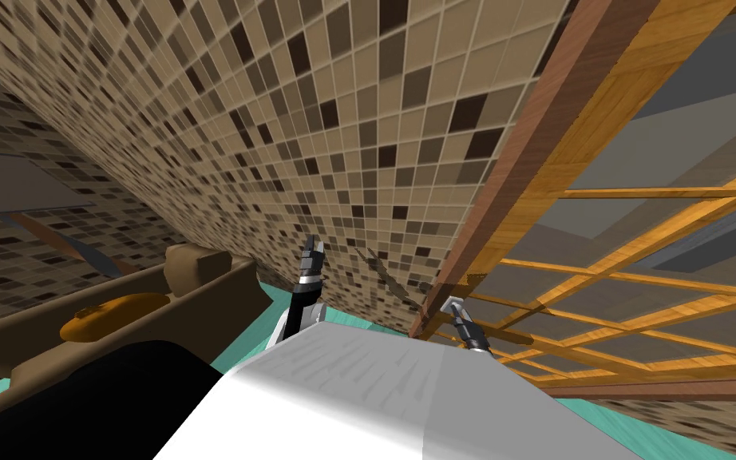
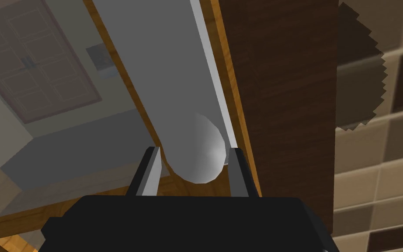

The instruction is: Pull the door open

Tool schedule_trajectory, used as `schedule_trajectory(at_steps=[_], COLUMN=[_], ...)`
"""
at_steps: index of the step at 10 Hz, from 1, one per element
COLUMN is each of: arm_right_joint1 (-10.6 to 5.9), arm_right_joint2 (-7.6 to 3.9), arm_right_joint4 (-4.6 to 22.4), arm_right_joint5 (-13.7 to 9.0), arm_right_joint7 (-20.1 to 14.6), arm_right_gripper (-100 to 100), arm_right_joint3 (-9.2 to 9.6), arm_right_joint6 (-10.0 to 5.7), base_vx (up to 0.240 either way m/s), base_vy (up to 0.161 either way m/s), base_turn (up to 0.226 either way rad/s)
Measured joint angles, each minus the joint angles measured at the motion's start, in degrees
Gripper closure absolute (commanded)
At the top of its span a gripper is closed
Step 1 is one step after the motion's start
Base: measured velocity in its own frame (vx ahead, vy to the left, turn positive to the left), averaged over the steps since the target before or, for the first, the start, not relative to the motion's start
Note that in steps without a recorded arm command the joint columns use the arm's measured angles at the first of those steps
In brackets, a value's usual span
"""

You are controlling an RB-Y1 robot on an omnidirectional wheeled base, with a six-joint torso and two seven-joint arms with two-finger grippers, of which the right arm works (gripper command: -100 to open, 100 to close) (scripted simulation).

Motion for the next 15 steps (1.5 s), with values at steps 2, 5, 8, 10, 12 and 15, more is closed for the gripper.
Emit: schedule_trajectory(at_steps=[2,5,8,10,12,15], arm_right_joint1=[-0.16,-0.2,-0.47,-0.56,-0.66,-0.9], arm_right_joint2=[-0.03,-0.1,-0.18,-0.22,-0.34,-0.36], arm_right_joint4=[0.1,-0.2,0.0,0.0,0.1,0.1], arm_right_joint5=[-0.7,-1.8,-3.0,-3.7,-4.7,-5.8], arm_right_joint7=[-2.6,-6.7,-11.0,-13.5,-16.5,-20.4], arm_right_gripper=[100,100,100,100,100,100], arm_right_joint3=[0.2,0.52,0.86,1.07,1.3,1.64], arm_right_joint6=[0.1,0.42,0.51,0.65,0.83,1.0], base_vx=[-0.029,-0.038,-0.042,-0.029,-0.044,-0.039], base_vy=[-0.015,-0.014,-0.017,-0.012,-0.02,-0.014], base_turn=[0.031,0.054,0.059,0.039,0.072,0.047])
